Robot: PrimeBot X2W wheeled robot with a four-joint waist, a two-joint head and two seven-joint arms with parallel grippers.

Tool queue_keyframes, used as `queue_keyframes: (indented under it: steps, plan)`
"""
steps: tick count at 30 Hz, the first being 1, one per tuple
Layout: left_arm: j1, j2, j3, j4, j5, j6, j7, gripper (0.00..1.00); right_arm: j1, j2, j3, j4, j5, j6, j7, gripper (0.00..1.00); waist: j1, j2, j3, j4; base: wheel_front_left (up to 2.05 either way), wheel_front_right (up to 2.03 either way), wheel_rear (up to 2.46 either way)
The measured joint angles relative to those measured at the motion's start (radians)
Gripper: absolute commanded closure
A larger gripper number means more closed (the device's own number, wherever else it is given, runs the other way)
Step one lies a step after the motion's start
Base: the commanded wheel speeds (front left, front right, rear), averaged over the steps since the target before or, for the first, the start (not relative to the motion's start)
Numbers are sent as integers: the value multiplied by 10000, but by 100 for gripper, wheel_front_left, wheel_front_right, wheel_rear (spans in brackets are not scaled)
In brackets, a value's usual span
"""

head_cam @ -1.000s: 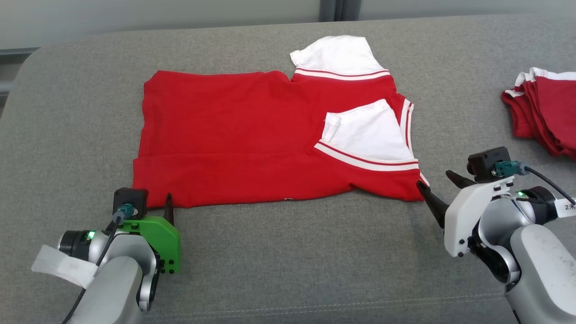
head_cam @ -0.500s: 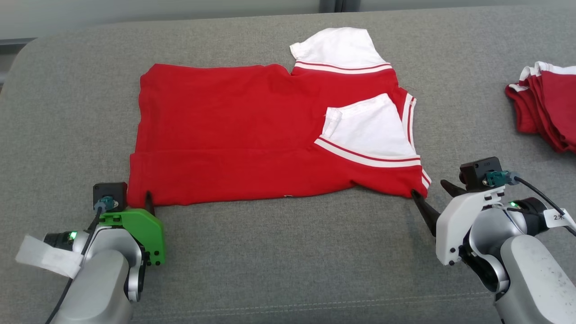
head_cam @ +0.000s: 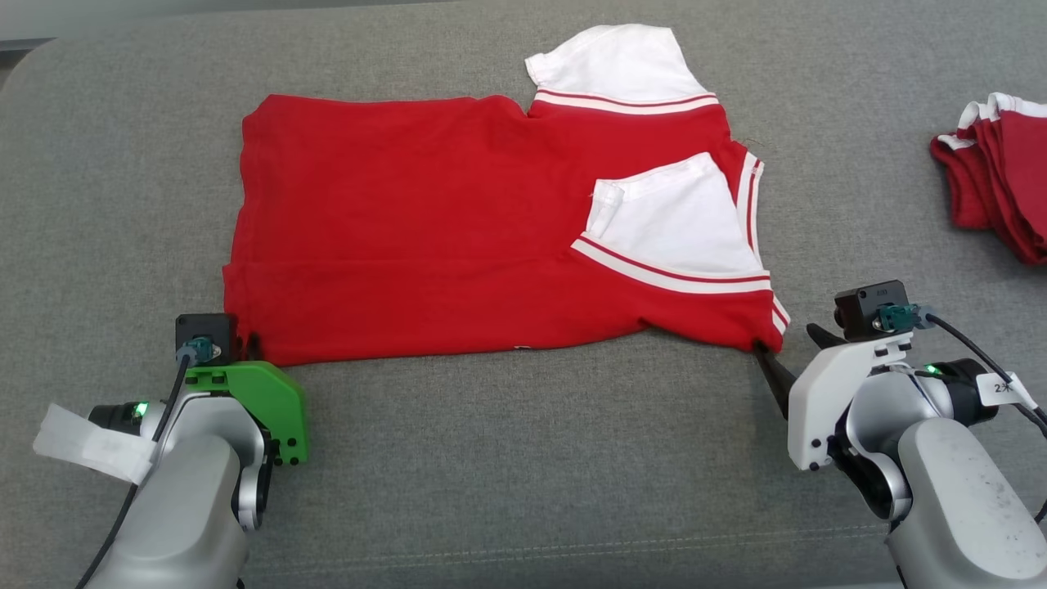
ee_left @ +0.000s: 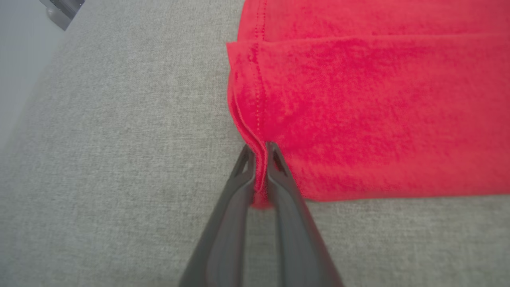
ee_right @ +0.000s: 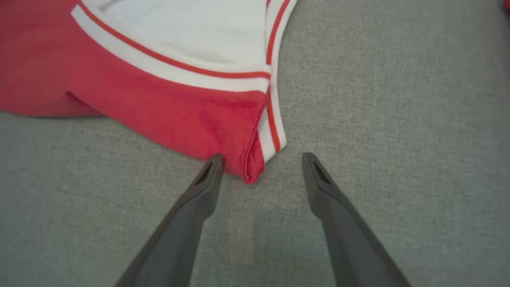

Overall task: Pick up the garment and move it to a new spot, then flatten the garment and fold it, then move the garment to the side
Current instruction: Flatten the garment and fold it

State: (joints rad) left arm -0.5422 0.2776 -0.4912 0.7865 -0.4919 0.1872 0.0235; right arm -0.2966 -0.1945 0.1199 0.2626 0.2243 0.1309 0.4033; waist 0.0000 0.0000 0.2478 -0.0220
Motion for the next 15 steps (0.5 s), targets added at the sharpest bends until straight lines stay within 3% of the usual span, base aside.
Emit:
queue_keyframes:
  steps: [9,10,11,12,13,15]
  plan:
    - [-160,-71,-73,249,-61,-128,-267,100,-248,320,-205,594,-176,0,-244,0,0,0,210,80,0,0,0]
    - [-180,-75,-81,276,-61,-144,-330,100,-286,355,-222,654,-203,0,-268,20,0,0,223,86,0,0,0]
    - [-192,-81,-92,301,-69,-157,-351,100,-340,385,-230,713,-245,0,-284,58,0,0,230,94,0,0,0]
    - [-207,-88,-102,332,-73,-159,-382,100,-392,422,-226,757,-247,0,-301,79,0,0,231,102,0,0,0]
    - [-216,-100,-105,355,-75,-174,-443,100,-421,447,-207,800,-249,0,-316,94,0,0,225,108,0,0,0]
    - [-221,-119,-111,420,-79,-203,-543,100,-436,451,-180,871,-253,2,-355,100,0,0,190,116,0,0,0]
